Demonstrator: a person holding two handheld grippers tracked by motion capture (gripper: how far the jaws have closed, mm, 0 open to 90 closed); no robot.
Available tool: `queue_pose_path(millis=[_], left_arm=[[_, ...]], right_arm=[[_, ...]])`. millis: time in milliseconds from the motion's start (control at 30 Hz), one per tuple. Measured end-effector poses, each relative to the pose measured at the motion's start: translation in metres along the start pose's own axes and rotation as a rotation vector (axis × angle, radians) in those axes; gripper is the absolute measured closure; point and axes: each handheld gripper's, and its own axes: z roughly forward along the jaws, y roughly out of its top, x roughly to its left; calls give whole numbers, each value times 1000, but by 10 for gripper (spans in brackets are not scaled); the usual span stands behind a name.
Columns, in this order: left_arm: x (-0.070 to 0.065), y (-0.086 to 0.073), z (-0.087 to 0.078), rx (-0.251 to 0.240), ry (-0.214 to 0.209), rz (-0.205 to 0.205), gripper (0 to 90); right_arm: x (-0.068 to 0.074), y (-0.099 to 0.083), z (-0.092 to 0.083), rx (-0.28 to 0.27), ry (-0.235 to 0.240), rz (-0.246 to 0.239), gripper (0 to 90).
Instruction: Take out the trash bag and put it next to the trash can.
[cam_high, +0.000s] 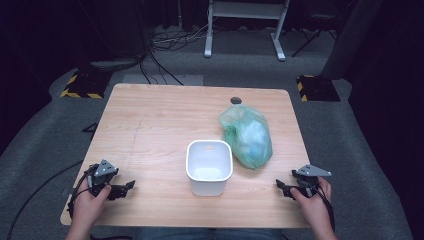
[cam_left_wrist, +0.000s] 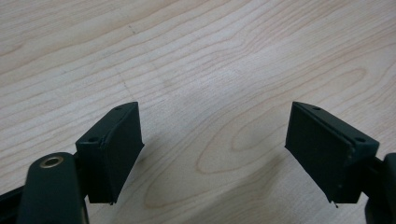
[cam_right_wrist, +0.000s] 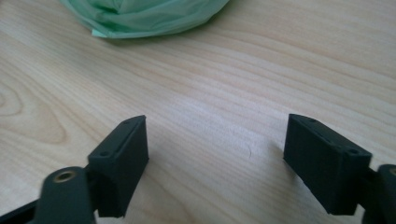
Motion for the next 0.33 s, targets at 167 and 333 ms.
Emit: queue_pose_path(millis=[167,333], left_arm=[[2,-3,7,-28,12,7,158],[3,-2,9,-37,10,15,144]], right_arm=[[0,2,2,1,-6,1,189],[0,2,2,0,-6,1,189]])
